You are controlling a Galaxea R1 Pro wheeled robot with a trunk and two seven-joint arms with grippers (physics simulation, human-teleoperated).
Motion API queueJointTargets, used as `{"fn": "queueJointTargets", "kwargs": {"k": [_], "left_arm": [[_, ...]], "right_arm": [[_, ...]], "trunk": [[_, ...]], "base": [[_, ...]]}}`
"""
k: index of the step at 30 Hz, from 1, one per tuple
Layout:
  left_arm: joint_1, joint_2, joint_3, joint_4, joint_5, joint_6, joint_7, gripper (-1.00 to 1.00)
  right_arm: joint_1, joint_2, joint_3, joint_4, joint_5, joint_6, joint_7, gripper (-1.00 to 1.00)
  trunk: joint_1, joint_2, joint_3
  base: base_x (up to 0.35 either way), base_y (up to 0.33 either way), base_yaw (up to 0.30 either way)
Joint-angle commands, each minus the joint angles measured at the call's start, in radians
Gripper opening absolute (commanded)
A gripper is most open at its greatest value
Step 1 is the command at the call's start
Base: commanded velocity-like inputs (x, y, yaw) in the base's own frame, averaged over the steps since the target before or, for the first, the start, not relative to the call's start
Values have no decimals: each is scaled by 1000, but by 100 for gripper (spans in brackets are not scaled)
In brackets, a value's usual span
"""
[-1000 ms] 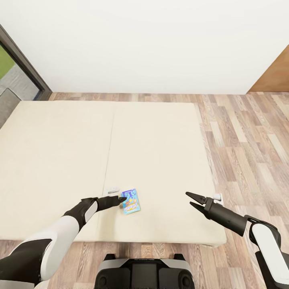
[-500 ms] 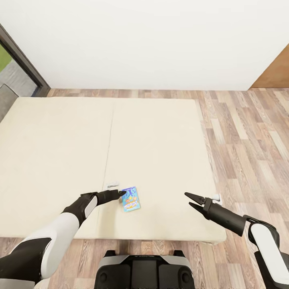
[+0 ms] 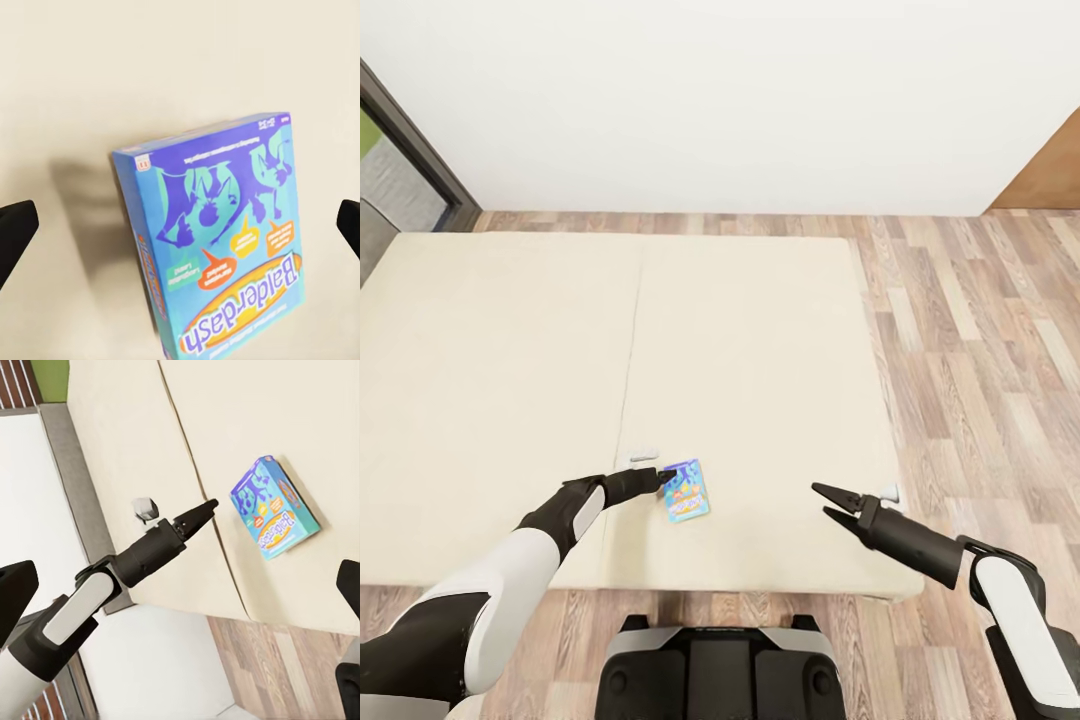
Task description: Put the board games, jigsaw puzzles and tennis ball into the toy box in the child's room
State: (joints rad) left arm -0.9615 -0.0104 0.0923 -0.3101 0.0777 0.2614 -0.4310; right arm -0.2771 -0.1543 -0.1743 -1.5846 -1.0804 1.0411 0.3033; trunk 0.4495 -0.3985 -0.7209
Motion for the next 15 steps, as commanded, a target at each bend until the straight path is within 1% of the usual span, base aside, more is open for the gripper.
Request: {"fn": "queueJointTargets", "kwargs": {"k": [1,4,15], "left_arm": [[0,-1,7,-1,7,10,-3,100],[0,-2,7,-1,7,3,-3,100],[0,-2,7,-1,8,-27,2,100]], "right_arm": [[-1,0,2,0,10,3,10,100],[-1,0,10,0,11,2,10,100],[-1,-1,16,-1,11,1,11,100]], "trunk": [[0,-2,-3],[0,-2,-8],[0,-2,-26]], "base": [[0,0,0],[0,0,0],[0,0,0]]}}
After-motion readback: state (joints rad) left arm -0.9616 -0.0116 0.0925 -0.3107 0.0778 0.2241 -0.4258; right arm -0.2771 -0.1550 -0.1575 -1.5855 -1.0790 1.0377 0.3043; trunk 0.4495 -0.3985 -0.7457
